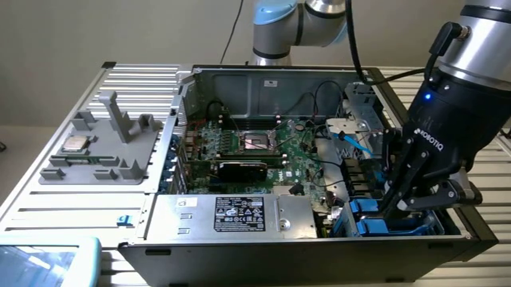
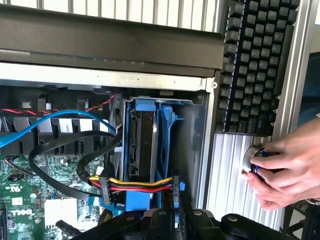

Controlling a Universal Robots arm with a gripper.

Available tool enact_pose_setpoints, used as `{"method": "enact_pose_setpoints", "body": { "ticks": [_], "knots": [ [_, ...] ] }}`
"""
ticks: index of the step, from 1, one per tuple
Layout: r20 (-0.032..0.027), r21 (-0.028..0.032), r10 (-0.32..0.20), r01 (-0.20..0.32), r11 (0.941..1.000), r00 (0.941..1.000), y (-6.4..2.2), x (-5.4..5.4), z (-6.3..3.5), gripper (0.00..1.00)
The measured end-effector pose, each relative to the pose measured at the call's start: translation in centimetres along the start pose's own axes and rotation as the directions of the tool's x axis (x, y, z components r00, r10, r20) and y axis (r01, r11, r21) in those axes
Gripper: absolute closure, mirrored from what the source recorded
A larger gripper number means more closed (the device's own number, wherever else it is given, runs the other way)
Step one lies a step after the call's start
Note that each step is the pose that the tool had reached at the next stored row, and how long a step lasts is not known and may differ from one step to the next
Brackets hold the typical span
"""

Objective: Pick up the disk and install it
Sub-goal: 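Insert the first disk wire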

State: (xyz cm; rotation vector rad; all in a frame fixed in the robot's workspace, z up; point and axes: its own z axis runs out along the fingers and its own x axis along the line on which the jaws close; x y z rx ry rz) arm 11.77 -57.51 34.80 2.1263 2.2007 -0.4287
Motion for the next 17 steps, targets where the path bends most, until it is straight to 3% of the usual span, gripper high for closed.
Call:
{"method": "enact_pose_setpoints", "body": {
  "ticks": [2,4,10,11,15,17],
  "knots": [
    [-0.0016,0.0088,-0.002,0.002,1.0,1.0,0.62,0.0,-0.1,0.84],
    [-0.0081,0.0187,-0.006,0.006,0.9998,1.0,1.18,0.0,-0.18,0.84],
    [-0.049,0.0447,-0.018,0.02,0.9988,0.9986,2.48,0.0,-0.35,0.84],
    [-0.0539,0.0467,-0.019,0.022,0.9987,0.9984,2.65,0.0,-0.37,0.84],
    [-0.0551,0.0476,-0.018,0.021,0.9986,0.9983,2.73,0.0,-0.39,0.84],
    [-0.0628,0.0504,-0.005,0.009,0.9987,0.998,2.74,0.0,-0.36,0.84]
  ]
}}
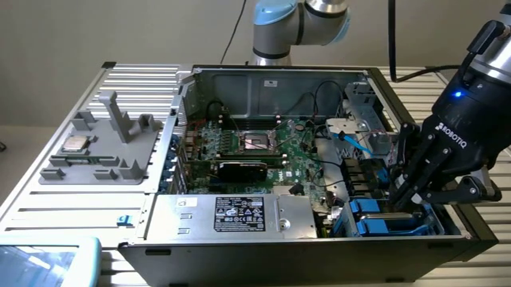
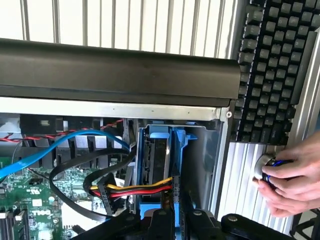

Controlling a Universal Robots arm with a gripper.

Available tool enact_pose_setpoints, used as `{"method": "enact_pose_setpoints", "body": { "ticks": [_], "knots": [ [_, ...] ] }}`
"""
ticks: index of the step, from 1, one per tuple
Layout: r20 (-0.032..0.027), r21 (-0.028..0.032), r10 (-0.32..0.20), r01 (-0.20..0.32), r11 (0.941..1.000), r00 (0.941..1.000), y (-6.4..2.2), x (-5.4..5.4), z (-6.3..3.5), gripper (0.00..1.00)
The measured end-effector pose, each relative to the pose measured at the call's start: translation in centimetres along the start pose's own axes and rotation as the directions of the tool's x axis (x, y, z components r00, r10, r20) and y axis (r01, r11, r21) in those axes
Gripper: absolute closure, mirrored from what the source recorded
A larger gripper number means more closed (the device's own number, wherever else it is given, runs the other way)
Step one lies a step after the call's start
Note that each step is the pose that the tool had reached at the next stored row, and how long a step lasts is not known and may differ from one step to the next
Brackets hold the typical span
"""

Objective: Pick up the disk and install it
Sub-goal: 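Insert the first disk wire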

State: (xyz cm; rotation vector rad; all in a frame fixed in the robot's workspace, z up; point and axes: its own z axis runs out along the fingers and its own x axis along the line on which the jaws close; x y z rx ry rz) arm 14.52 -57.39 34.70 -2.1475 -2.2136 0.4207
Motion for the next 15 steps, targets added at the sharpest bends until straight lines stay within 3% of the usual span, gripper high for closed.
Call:
{"method": "enact_pose_setpoints", "body": {
  "ticks": [7,12,15],
  "knots": [
    [-0.0327,0.013,0.071,-0.071,0.9974,0.9969,0.02,0.02,0.08,0.84],
    [-0.0361,0.0163,0.079,-0.078,0.9968,0.9963,0.09,0.01,0.09,0.84],
    [-0.0442,0.019,0.077,-0.076,0.9969,0.996,0.31,0.02,0.11,0.84]
  ]
}}
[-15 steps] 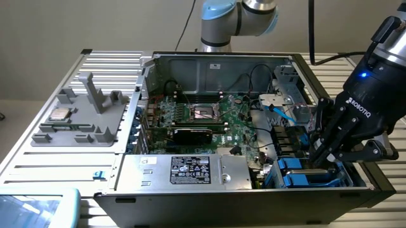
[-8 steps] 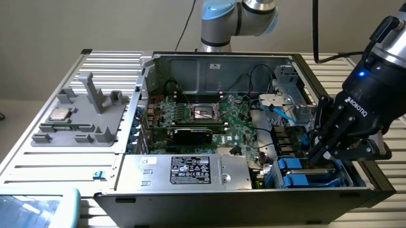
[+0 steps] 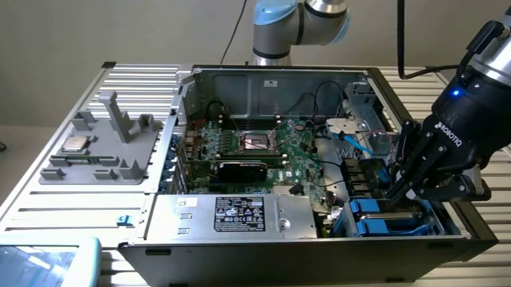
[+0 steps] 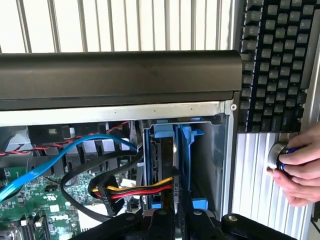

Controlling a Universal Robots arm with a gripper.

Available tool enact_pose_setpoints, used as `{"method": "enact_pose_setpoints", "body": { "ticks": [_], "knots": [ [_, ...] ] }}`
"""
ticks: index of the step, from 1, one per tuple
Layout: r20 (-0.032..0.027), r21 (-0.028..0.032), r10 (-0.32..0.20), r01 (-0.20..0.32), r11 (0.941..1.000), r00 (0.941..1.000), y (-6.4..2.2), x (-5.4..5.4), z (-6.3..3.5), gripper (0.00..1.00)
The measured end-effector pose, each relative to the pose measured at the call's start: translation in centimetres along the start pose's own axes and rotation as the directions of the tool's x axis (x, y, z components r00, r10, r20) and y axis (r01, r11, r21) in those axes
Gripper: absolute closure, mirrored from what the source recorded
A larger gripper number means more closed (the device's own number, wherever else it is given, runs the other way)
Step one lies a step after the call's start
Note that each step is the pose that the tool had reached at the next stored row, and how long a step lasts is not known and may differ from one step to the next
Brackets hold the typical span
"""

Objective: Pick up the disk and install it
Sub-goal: 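Insert the first disk wire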

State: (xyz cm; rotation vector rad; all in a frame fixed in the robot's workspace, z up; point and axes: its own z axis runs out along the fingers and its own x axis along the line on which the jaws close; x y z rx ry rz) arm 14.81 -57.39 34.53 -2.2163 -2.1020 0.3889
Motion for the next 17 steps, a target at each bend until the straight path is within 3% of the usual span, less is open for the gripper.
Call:
{"method": "enact_pose_setpoints", "body": {
  "ticks": [2,5,9,12,14,17],
  "knots": [
    [-0.0052,0.0031,-0.002,0.002,1.0,1.0,0.2,0.0,-0.01,0.84],
    [-0.0111,0.013,-0.004,0.004,0.9999,0.9999,0.46,0.0,0.03,0.84],
    [-0.0111,0.0301,-0.006,0.007,0.9995,0.9999,0.94,0.1,0.13,0.84],
    [-0.0105,0.0392,-0.006,0.007,0.9992,0.9999,1.37,0.2,0.14,0.84],
    [-0.0097,0.0432,-0.006,0.006,0.999,0.9999,1.55,0.2,0.13,0.84],
    [-0.0074,0.0435,-0.005,0.005,0.999,1.0,1.56,0.3,0.12,0.84]
  ]
}}
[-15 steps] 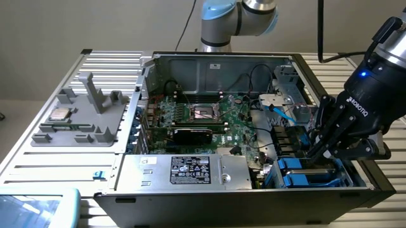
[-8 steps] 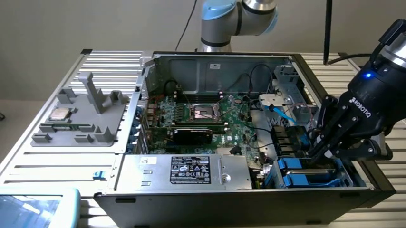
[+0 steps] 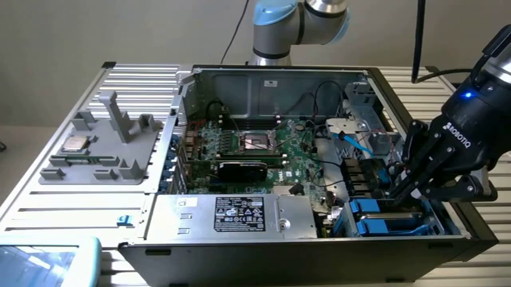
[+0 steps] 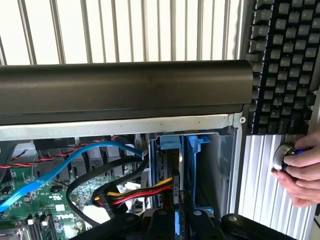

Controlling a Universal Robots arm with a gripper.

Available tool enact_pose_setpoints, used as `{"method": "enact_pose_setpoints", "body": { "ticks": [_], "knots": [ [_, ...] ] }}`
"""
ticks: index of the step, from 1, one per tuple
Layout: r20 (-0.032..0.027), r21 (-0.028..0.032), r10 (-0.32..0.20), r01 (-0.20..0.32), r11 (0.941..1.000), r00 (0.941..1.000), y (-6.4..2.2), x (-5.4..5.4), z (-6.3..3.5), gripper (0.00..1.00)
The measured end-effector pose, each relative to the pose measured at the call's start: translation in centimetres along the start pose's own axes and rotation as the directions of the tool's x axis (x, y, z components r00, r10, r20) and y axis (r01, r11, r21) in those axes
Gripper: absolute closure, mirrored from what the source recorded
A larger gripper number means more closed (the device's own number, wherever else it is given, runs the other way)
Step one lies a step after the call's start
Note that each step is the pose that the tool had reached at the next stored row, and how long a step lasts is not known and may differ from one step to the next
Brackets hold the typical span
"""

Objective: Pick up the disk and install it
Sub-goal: 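Insert the first disk wire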

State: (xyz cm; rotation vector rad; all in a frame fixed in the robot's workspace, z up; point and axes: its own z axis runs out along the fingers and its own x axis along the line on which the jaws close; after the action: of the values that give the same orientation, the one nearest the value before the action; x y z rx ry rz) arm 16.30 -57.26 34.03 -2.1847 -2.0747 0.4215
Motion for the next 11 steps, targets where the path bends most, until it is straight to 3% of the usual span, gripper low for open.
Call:
{"method": "enact_pose_setpoints", "body": {
  "ticks": [5,11],
  "knots": [
    [0.0204,0.0018,0.008,-0.008,1.0,0.9998,0.13,0.16,0.01,0.84],
    [0.0215,0.002,0.01,-0.01,1.0,0.9997,0.2,0.58,-0.03,0.84]
  ]
}}
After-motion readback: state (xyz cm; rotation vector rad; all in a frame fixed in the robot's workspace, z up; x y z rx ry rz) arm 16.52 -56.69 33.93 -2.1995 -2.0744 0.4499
